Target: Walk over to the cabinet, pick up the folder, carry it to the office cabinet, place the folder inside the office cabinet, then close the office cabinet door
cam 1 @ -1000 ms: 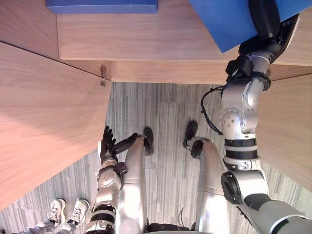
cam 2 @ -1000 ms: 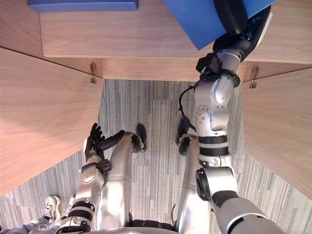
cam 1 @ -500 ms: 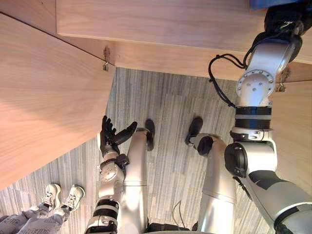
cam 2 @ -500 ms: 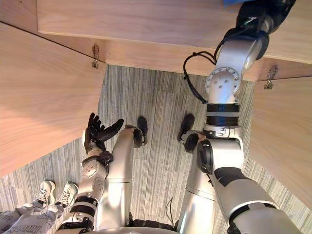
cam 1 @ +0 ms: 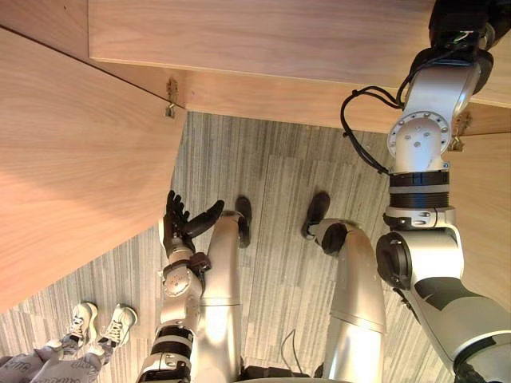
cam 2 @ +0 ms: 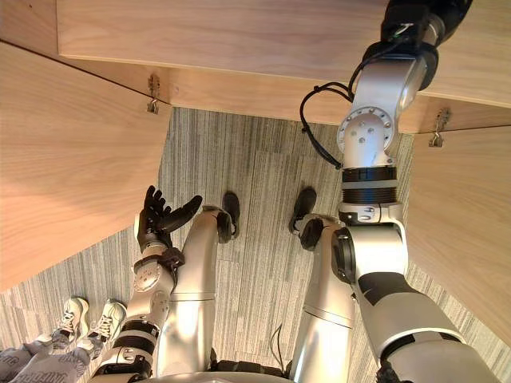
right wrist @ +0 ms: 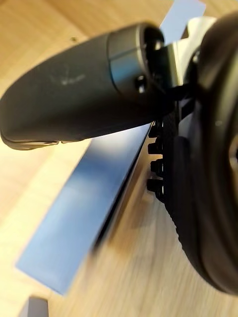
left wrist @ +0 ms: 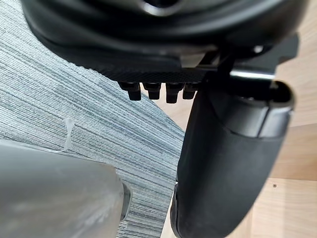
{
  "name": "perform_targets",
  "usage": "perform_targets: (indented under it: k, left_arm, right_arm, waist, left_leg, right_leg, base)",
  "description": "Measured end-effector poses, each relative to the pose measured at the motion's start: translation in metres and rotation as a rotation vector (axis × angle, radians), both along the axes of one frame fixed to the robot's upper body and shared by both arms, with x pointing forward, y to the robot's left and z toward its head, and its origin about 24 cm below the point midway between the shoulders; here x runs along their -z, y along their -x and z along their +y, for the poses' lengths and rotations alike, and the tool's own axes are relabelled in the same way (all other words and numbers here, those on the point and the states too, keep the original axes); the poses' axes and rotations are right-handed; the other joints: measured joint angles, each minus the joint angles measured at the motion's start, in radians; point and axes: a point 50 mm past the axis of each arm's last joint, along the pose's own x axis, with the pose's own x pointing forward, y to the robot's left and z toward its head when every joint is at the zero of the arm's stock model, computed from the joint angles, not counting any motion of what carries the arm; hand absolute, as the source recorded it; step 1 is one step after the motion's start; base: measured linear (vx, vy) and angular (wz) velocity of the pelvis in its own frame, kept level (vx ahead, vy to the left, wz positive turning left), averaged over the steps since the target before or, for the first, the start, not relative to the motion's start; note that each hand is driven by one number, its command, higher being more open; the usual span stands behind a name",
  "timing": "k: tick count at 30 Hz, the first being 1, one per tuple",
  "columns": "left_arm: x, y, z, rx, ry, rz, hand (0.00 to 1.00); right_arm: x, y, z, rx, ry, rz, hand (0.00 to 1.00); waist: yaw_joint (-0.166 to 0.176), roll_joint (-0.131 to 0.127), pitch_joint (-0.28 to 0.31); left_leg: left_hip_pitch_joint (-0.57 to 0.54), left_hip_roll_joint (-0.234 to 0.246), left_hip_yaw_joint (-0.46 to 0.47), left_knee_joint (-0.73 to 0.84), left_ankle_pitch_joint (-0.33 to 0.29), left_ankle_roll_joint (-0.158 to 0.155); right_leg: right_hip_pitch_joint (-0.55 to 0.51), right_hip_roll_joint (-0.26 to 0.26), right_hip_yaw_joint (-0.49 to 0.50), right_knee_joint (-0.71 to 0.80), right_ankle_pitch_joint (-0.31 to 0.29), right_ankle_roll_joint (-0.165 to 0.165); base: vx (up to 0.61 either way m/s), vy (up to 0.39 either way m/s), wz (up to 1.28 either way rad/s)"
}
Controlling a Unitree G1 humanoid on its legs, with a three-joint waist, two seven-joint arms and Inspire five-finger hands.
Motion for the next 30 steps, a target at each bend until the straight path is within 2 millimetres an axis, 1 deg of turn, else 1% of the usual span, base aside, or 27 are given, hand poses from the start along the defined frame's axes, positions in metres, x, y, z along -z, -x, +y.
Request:
perform_targets:
  k: [3,5,6,7,8,9,10,11,13,15,16,17,18,19,20,22,24,26,28,30]
  left_arm:
    - [0.004,-0.001,0.002,-0.007,-0.003,0.021,1.0]
    - [0.006,0.0,0.006,-0.012,-0.013,0.032,1.0]
    - [0.008,0.001,0.008,-0.015,-0.018,0.042,1.0]
    - [0.009,0.001,0.009,-0.017,-0.02,0.046,1.0]
    - [0.01,0.002,0.011,-0.019,-0.025,0.054,1.0]
    - [0.011,0.003,0.012,-0.018,-0.029,0.061,1.0]
    - [0.012,0.003,0.013,-0.016,-0.03,0.064,1.0]
    - [0.014,0.004,0.013,-0.015,-0.03,0.071,1.0]
    - [0.018,0.006,0.016,-0.025,-0.022,0.086,1.0]
    - [0.022,0.007,0.017,-0.028,-0.019,0.103,1.0]
    - [0.022,0.008,0.017,-0.028,-0.017,0.106,1.0]
    - [0.024,0.008,0.018,-0.027,-0.017,0.112,1.0]
    - [0.024,0.009,0.019,-0.028,-0.015,0.114,1.0]
    - [0.025,0.009,0.02,-0.028,-0.017,0.118,1.0]
    - [0.026,0.009,0.02,-0.027,-0.018,0.121,1.0]
    - [0.028,0.01,0.021,-0.027,-0.019,0.133,1.0]
    - [0.029,0.01,0.021,-0.026,-0.019,0.14,1.0]
    - [0.03,0.01,0.021,-0.025,-0.019,0.145,1.0]
    - [0.032,0.01,0.021,-0.024,-0.02,0.152,1.0]
    - [0.033,0.011,0.024,-0.024,-0.028,0.16,1.0]
  right_arm:
    - [0.004,-0.001,0.005,0.044,0.122,0.028,1.0]
    - [0.011,-0.003,0.005,0.097,0.256,0.064,1.0]
    - [0.016,-0.005,0.005,0.121,0.341,0.085,1.0]
    - [0.018,-0.005,0.005,0.132,0.382,0.095,1.0]
    - [0.022,-0.006,0.006,0.16,0.459,0.116,1.0]
    - [0.026,-0.007,0.004,0.203,0.544,0.138,1.0]
    - [0.028,-0.007,0.003,0.22,0.576,0.147,1.0]
    - [0.032,-0.008,-0.001,0.258,0.647,0.173,1.0]
    - [0.036,-0.011,-0.002,0.31,0.747,0.217,1.0]
    - [0.04,-0.015,-0.005,0.394,0.909,0.267,1.0]
    - [0.042,-0.016,-0.005,0.414,0.949,0.278,1.0]
    - [0.044,-0.017,-0.007,0.45,1.025,0.298,1.0]
    - [0.046,-0.017,-0.008,0.468,1.058,0.308,1.0]
    - [0.049,-0.017,-0.009,0.514,1.139,0.326,1.0]
    - [0.051,-0.017,-0.011,0.541,1.195,0.336,0.0]
    - [0.056,-0.02,-0.014,0.609,1.325,0.373,0.0]
    - [0.061,-0.022,-0.019,0.651,1.413,0.402,0.0]
    - [0.059,-0.02,-0.025,0.715,1.478,0.406,0.0]
    - [0.06,-0.018,-0.032,0.746,1.531,0.419,0.0]
    - [0.07,-0.016,-0.039,0.751,1.576,0.433,0.0]
  waist:
    - [-0.008,-0.001,0.0]
    - [-0.012,-0.014,-0.008]
    - [-0.019,-0.018,-0.01]
    - [-0.022,-0.018,-0.01]
    - [-0.03,-0.023,-0.013]
    - [-0.035,-0.024,-0.013]
    - [-0.036,-0.024,-0.013]
    - [-0.038,-0.025,-0.014]
    - [-0.045,-0.026,-0.014]
    - [-0.048,-0.026,-0.014]
    - [-0.049,-0.026,-0.014]
    - [-0.05,-0.031,-0.017]
    - [-0.051,-0.035,-0.019]
    - [-0.051,-0.04,-0.022]
    - [-0.051,-0.041,-0.022]
    - [-0.056,-0.041,-0.022]
    - [-0.056,-0.041,-0.022]
    - [-0.056,-0.041,-0.022]
    - [-0.054,-0.049,-0.026]
    - [-0.054,-0.065,-0.035]
  left_leg:
    - [0.018,0.005,0.004,-0.011,0.0,0.0]
    - [0.027,0.011,0.01,-0.026,0.001,-0.002]
    - [0.033,0.012,0.01,-0.033,0.002,-0.002]
    - [0.037,0.012,0.01,-0.035,0.002,-0.002]
    - [0.043,0.013,0.012,-0.042,0.002,-0.002]
    - [0.05,0.014,0.012,-0.05,0.002,-0.002]
    - [0.053,0.014,0.012,-0.053,0.002,-0.001]
    - [0.062,0.014,0.014,-0.06,0.002,-0.001]
    - [0.078,0.017,0.02,-0.072,0.002,-0.001]
    - [0.094,0.023,0.026,-0.086,0.002,-0.001]
    - [0.097,0.024,0.027,-0.089,0.002,-0.001]
    - [0.104,0.025,0.03,-0.095,0.002,-0.001]
    - [0.107,0.025,0.033,-0.099,0.003,0.0]
    - [0.111,0.025,0.034,-0.105,0.003,0.0]
    - [0.114,0.025,0.034,-0.108,0.003,0.0]
    - [0.124,0.025,0.034,-0.116,0.003,0.0]
    - [0.132,0.025,0.035,-0.123,0.003,0.0]
    - [0.137,0.025,0.035,-0.127,0.003,0.0]
    - [0.145,0.025,0.038,-0.135,0.003,0.0]
    - [0.153,0.025,0.041,-0.145,0.004,0.0]
  right_leg:
    - [0.017,0.006,0.002,-0.014,0.004,0.001]
    - [0.022,0.014,0.004,-0.034,0.011,0.002]
    - [0.029,0.016,0.003,-0.042,0.013,0.002]
    - [0.034,0.016,0.002,-0.046,0.014,0.003]
    - [0.04,0.017,0.003,-0.054,0.016,0.004]
    - [0.05,0.019,0.0,-0.065,0.019,0.006]
    - [0.053,0.019,0.0,-0.069,0.02,0.007]
    - [0.063,0.02,0.0,-0.079,0.022,0.009]
    - [0.081,0.024,0.0,-0.096,0.027,0.012]
    - [0.098,0.031,0.001,-0.118,0.034,0.015]
    - [0.103,0.033,0.001,-0.124,0.036,0.015]
    - [0.107,0.033,0.003,-0.13,0.037,0.016]
    - [0.107,0.034,0.004,-0.132,0.037,0.016]
    - [0.11,0.035,0.004,-0.136,0.037,0.015]
    - [0.113,0.035,0.003,-0.138,0.037,0.015]
    - [0.124,0.035,0.001,-0.147,0.037,0.015]
    - [0.132,0.036,0.001,-0.153,0.037,0.016]
    - [0.138,0.036,0.0,-0.159,0.037,0.016]
    - [0.143,0.036,0.0,-0.163,0.037,0.016]
    - [0.148,0.036,-0.001,-0.17,0.037,0.016]
  base:
    - [-0.04,0.018,-0.06]
    - [-0.04,0.015,-0.1]
    - [-0.02,0.014,-0.05]
    - [0.0,0.0,0.0]
    - [0.0,0.0,0.0]
    - [0.0,0.0,0.0]
    - [0.0,0.0,0.0]
    - [0.0,0.0,0.0]
    - [-0.03,0.024,-0.06]
    - [-0.04,0.019,-0.09]
    - [-0.04,0.009,-0.06]
    - [-0.03,0.003,-0.04]
    - [-0.04,-0.008,-0.03]
    - [-0.03,-0.012,-0.01]
    - [-0.04,-0.017,0.0]
    - [-0.03,-0.013,0.01]
    - [-0.04,-0.009,0.0]
    - [-0.05,-0.01,0.0]
    - [-0.04,-0.013,-0.01]
    - [-0.04,-0.016,-0.01]
